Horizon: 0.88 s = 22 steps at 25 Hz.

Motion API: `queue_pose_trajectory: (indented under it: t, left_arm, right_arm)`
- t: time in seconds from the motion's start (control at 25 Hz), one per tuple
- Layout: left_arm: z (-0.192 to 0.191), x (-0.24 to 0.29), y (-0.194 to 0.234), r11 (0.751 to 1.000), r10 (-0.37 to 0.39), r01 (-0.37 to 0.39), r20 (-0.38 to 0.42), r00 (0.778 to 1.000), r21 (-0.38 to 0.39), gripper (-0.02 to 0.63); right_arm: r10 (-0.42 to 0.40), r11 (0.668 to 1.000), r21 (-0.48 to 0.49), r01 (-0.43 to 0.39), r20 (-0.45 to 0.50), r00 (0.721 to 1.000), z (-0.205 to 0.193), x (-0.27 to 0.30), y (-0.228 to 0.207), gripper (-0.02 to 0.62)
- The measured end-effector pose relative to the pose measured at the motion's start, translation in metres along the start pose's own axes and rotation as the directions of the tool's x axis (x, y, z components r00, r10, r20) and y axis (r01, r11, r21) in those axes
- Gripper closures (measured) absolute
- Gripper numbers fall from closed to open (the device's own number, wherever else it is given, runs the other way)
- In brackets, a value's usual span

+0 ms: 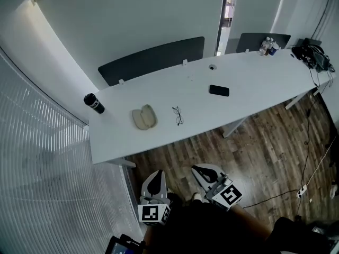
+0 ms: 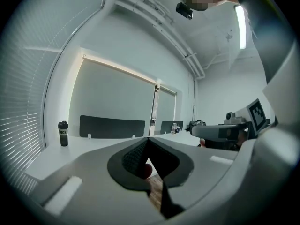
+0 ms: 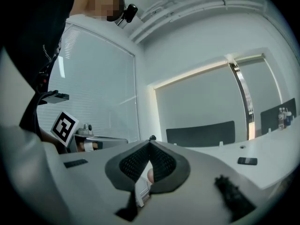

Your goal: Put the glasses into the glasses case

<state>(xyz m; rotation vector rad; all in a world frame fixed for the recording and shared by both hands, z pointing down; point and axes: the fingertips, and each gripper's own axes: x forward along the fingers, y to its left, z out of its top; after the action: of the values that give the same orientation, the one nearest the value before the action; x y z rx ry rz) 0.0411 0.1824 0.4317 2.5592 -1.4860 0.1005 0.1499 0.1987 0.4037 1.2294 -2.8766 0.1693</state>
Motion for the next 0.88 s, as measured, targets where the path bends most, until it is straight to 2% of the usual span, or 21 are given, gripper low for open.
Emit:
queue_pose_trajectory:
  t: [0.24,0.4,0.88]
  left_arm:
    - [-0.004,0.014,0.009,0.998,-0.065,0.065,-0.02,0.998,0.017,0.598]
    - [-0.001,0.016,0.024,0.998,-0.066,0.066,-0.023,0.998,-0.007,0.598]
    - [0.002,0.028,0.068,0.99,-0.117,0.115,-0.021,0.993,-0.076,0.598]
  right_arm:
    - [0.029,1.0,0.004,-0.029,-0.04,0.999,-0.002,0.026,0.01,0.588]
    - [0.041,0.999,0.005,-0.041,-0.059,0.997,-0.004,0.05,0.014,0.589]
    - [-0.015,1.0,0.023,0.018,-0.115,0.993,-0.01,0.106,0.031,0.588]
